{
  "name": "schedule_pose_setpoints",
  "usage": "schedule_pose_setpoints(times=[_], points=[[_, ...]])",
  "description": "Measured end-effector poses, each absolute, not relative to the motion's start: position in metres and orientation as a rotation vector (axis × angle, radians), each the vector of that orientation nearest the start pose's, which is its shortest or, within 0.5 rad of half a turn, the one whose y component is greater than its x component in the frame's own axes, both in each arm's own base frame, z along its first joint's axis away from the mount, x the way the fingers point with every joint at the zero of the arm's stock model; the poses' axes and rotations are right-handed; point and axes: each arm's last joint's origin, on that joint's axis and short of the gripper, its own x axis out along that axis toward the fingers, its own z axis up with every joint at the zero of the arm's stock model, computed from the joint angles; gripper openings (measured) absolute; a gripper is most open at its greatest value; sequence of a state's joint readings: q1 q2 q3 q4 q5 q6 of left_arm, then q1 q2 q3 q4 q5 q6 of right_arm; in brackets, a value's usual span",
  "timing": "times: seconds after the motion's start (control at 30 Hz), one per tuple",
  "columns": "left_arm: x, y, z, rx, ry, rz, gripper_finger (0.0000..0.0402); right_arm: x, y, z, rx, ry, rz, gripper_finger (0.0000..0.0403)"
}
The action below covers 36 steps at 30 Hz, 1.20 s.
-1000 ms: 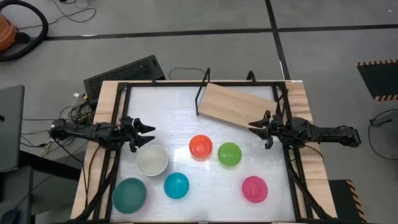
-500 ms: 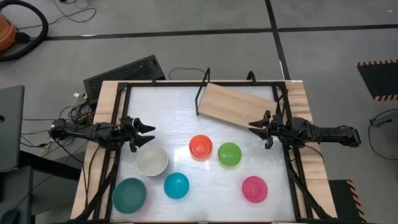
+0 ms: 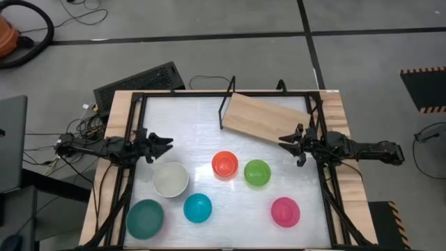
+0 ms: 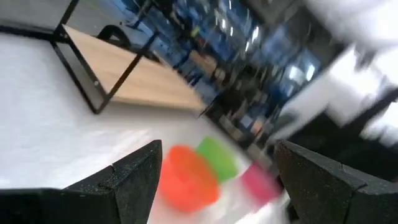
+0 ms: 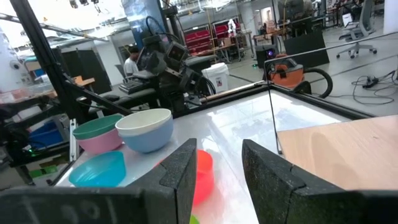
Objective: Place and stack bowls onto a shelf
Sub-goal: Put the white bowl on the shelf
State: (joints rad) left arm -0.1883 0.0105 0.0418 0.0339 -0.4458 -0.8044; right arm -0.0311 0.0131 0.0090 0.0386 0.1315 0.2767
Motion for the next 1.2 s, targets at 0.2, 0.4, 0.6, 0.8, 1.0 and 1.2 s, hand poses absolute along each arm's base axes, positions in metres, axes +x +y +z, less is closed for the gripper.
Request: schedule_pose_setpoints(times=[0.2, 0.4, 0.6, 0.8, 1.0, 1.2], points=[[0.092, -0.001, 0.181, -0.917, -0.259, 0.358, 0.0294, 0.098, -0.006, 0.169, 0.479, -0.073, -0.142, 0.0156], [0.091, 0.002, 0.179, -0.879, -0.278, 0.459, 0.0294, 0.097, -0.007, 0.170, 0.658, -0.092, -0.144, 0.0156], [0.091, 0.002, 0.180, -1.017, -0.315, 0.438, 0.0294, 0.097, -0.007, 0.172, 0.799, -0.129, -0.126, 0.0156], [0.089, -0.003, 0.205, -1.202, -0.448, 0.079, 0.0294, 0.093, -0.005, 0.197, 0.834, -0.350, 0.000, 0.0156], [0.076, -0.001, 0.260, -1.006, -0.660, 0.020, 0.0294, 0.077, -0.005, 0.244, 0.730, -0.508, 0.009, 0.0156], [0.080, -0.002, 0.325, -0.802, -0.651, 0.059, 0.0294, 0.062, -0.005, 0.310, 0.496, -0.603, -0.047, 0.0156]])
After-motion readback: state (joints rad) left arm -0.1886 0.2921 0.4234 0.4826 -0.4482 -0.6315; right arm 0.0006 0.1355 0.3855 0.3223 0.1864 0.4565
